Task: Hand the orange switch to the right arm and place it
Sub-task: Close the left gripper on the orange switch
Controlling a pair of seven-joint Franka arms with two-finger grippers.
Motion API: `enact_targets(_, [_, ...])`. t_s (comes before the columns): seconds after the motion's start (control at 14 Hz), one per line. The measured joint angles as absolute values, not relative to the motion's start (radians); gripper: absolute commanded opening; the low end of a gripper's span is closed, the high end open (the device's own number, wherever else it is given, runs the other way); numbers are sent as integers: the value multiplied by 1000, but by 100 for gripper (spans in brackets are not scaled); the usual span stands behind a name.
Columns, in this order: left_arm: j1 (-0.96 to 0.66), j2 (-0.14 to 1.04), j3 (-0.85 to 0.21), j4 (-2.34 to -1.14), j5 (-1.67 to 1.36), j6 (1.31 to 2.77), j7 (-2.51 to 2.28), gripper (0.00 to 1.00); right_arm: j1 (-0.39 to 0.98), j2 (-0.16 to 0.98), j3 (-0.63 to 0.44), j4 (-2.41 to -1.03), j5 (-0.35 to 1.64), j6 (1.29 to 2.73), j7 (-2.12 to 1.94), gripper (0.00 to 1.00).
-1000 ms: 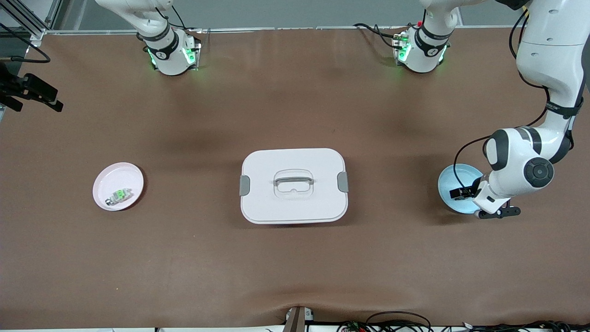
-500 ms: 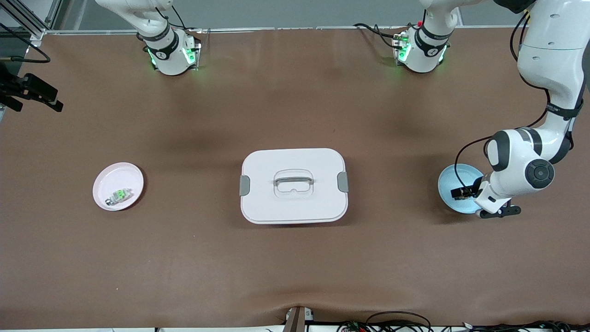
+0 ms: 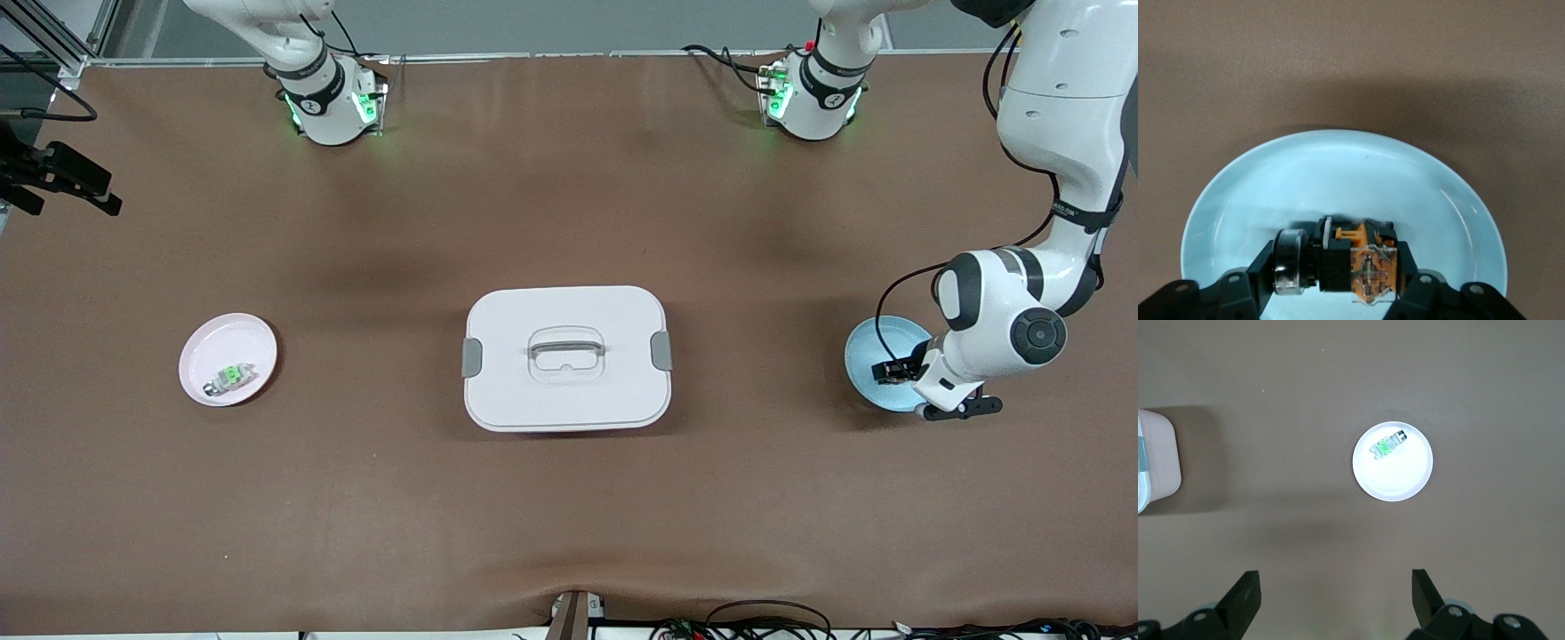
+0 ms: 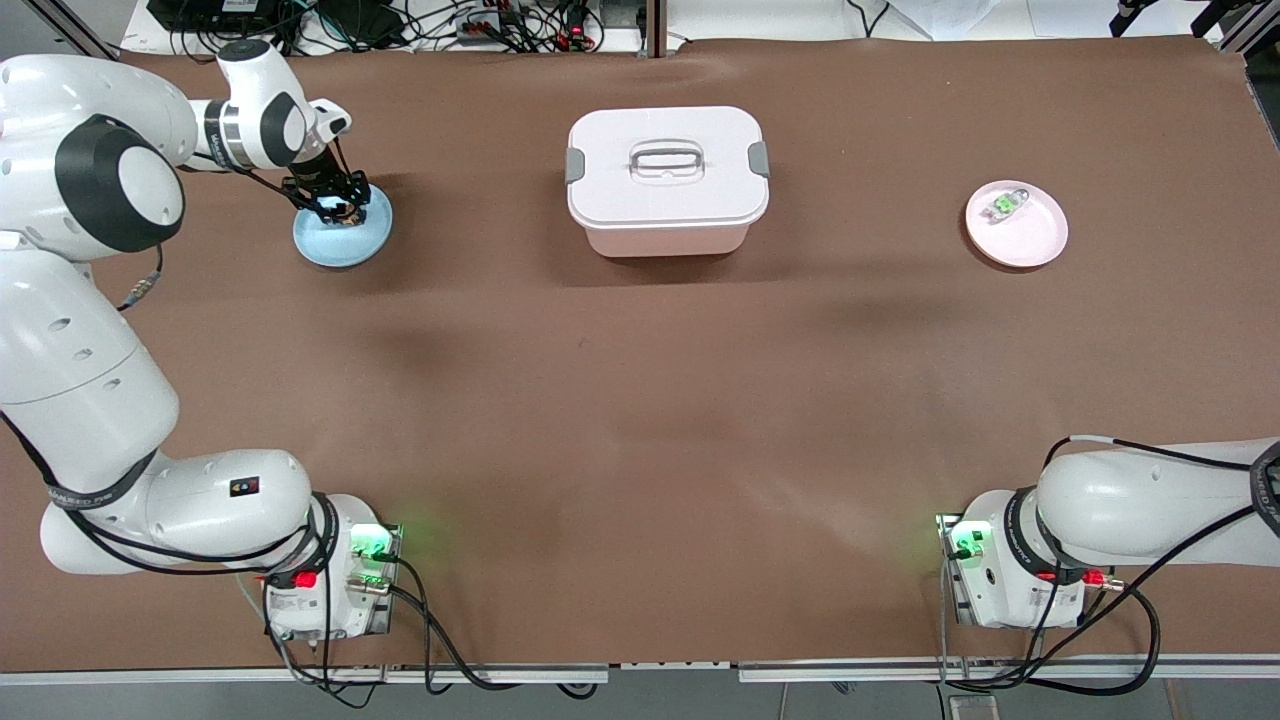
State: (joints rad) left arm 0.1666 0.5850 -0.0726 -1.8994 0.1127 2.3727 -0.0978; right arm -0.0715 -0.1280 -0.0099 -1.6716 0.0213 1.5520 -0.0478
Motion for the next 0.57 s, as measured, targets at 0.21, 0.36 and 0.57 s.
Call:
enact_targets(0.21, [166,576,-78,-1890,113,2341,-99,0,-71,-128,-10,-1672,21,1552,-48,100])
enact_targets(0.36, [162,545,-88,-1877,113,2291,-99,0,-71,-128,-10,-1672,21,1552,-48,100])
enact_targets(0.57, [162,461,-141,-1849,113,2168,-100,0,-71,-128,-10,-1672,21,1552,-48,100])
